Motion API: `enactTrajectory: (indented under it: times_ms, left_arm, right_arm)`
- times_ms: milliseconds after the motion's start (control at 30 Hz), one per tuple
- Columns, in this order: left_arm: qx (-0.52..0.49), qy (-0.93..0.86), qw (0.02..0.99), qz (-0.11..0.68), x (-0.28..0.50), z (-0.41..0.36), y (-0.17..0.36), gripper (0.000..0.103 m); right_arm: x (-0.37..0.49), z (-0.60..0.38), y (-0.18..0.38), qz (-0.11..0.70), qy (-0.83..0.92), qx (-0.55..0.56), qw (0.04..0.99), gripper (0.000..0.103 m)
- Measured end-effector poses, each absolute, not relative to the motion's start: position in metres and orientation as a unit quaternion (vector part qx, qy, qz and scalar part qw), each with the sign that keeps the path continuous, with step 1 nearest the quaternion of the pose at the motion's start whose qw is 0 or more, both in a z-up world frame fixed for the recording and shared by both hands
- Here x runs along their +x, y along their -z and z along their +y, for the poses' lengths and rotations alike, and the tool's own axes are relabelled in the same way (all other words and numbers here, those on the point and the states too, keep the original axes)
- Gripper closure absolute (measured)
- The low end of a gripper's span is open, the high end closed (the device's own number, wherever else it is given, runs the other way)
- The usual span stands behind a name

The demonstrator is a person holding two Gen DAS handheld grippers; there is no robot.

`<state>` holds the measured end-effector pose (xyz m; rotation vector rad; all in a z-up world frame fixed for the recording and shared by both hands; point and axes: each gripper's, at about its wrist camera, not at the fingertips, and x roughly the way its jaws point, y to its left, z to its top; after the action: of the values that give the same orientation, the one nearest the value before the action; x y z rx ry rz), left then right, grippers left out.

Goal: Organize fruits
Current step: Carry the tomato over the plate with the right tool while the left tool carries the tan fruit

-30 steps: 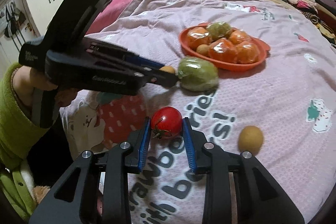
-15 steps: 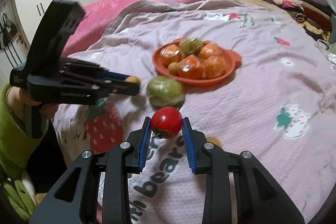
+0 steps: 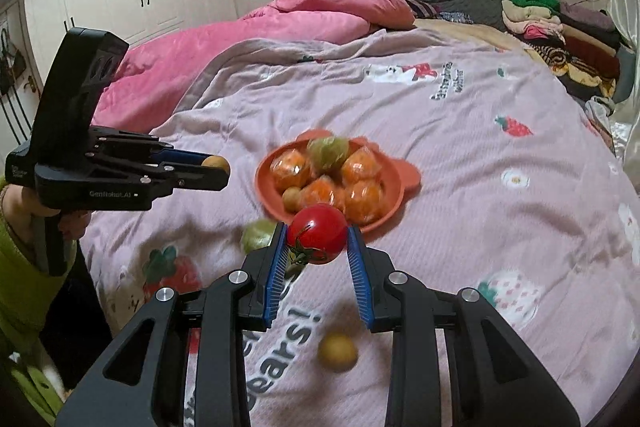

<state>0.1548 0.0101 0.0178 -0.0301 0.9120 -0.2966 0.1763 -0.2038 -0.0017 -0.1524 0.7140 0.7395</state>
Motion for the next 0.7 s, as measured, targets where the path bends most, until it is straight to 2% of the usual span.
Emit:
enactTrajectory:
  times_ms: [700]
  left_arm:
    - [-0.009, 0.132, 0.880, 0.456, 0.210, -0.015, -0.004, 0.085]
  right_arm:
    - [0.260, -0.194, 0.000, 0.350, -0.351, -0.084, 0.865, 0.074]
